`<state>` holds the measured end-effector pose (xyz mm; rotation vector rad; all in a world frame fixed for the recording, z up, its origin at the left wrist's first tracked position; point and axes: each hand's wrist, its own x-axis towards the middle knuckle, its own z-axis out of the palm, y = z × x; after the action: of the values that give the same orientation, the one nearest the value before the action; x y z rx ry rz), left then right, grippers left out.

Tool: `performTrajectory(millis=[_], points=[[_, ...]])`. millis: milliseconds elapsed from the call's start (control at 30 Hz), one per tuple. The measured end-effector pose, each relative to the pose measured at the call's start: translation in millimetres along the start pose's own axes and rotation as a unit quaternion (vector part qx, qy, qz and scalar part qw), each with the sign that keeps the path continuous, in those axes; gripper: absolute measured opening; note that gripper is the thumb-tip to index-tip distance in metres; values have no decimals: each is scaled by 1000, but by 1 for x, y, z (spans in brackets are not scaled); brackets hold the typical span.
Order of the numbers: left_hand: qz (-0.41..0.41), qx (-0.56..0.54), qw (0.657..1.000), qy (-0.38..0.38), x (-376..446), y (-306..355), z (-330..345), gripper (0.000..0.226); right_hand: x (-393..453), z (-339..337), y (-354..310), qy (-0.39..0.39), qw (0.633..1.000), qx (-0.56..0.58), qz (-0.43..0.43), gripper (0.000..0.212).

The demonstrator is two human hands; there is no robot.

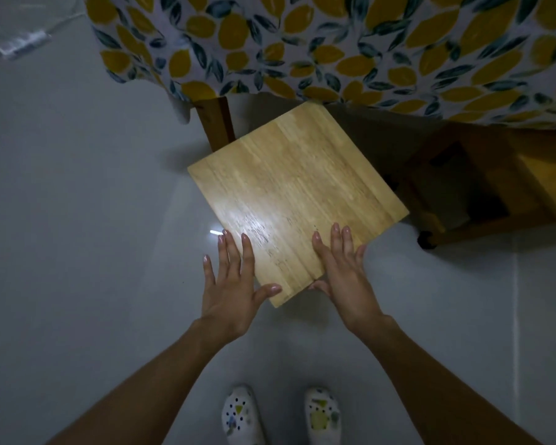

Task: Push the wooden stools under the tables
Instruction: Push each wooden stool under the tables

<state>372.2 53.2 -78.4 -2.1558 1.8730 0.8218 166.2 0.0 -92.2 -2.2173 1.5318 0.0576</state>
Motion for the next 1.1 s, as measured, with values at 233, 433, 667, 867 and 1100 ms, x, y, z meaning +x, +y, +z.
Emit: performTrajectory(millis=[233,433,667,867,1100], points=[[-10,7,1000,4,64,16,-34,102,67,-35,22,-13,1000,3,-17,95],[-11,-1,1000,-10,138,35,-77,98,143,-79,42,-68,998,-5,-11,95],[-23,23,999,1,202,52,-112,96,210,-112,65,-70,997,5,-13,96],[-46,48,997,-35,217,60,-131,96,226,-130,69,-96,995,-3,-11,95],[-44,39,997,-50,178,46,-187,83,219,-180,36,-150,988,-32,8,75]])
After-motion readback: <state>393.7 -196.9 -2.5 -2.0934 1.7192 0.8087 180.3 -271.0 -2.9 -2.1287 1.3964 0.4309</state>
